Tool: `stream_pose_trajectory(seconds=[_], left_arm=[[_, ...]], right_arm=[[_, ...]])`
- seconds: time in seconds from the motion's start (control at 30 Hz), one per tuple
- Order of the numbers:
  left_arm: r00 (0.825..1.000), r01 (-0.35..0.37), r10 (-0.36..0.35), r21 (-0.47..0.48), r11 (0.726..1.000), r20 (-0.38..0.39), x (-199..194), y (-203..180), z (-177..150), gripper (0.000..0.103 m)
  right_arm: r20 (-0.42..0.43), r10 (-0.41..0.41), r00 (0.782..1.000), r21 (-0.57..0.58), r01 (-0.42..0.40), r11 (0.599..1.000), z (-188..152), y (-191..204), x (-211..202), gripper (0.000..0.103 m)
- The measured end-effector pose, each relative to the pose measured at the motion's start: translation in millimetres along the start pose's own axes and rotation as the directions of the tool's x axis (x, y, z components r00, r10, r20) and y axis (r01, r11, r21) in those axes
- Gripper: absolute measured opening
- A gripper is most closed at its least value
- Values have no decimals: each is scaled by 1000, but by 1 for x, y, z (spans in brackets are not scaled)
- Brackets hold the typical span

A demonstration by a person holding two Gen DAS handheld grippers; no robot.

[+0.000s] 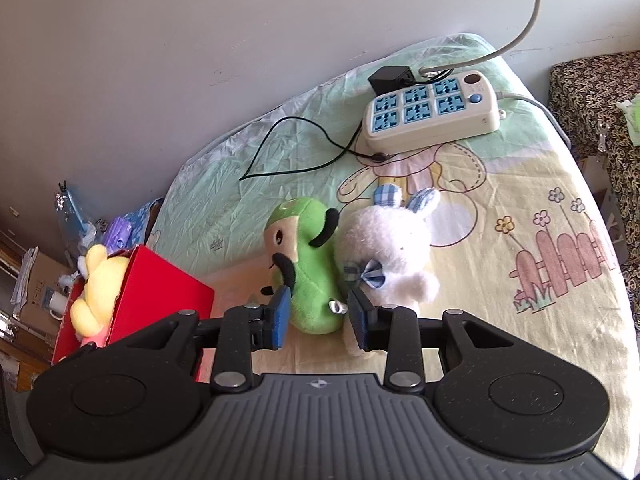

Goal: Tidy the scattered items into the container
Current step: 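Lower the right gripper onto the green pickle plush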

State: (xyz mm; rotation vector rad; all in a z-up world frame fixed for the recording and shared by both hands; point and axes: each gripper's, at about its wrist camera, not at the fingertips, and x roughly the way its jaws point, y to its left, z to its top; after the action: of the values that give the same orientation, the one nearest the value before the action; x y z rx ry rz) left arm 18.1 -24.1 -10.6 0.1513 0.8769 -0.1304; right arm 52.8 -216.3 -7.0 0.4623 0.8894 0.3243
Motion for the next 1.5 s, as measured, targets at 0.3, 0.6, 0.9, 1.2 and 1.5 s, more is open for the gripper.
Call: stream_pose_trajectory(seconds=[0.3, 0.6, 0.9, 1.2, 1.5], left_arm=[[995, 94, -96, 53, 994, 31, 8, -20, 4, 97], [961, 261, -271, 149, 954, 49, 27, -46, 7, 97], [946, 319, -324, 259, 912, -24, 61, -71, 6, 74], [953, 299, -300, 255, 920, -38, 84, -70, 12, 79], [966, 258, -255, 270, 928, -47, 100, -78, 14, 85]], right_arm=[[15, -28, 999, 40, 27, 999, 8, -21, 4, 36], [-32, -30, 999, 37, 31, 999, 18, -41, 24, 43], [-116, 26, 993, 3, -26, 1000, 26, -55, 44, 45], [-142, 54, 988, 45, -48, 998, 27, -63, 66, 47], [-137, 105, 985, 117, -90, 989, 23, -70, 70, 41]])
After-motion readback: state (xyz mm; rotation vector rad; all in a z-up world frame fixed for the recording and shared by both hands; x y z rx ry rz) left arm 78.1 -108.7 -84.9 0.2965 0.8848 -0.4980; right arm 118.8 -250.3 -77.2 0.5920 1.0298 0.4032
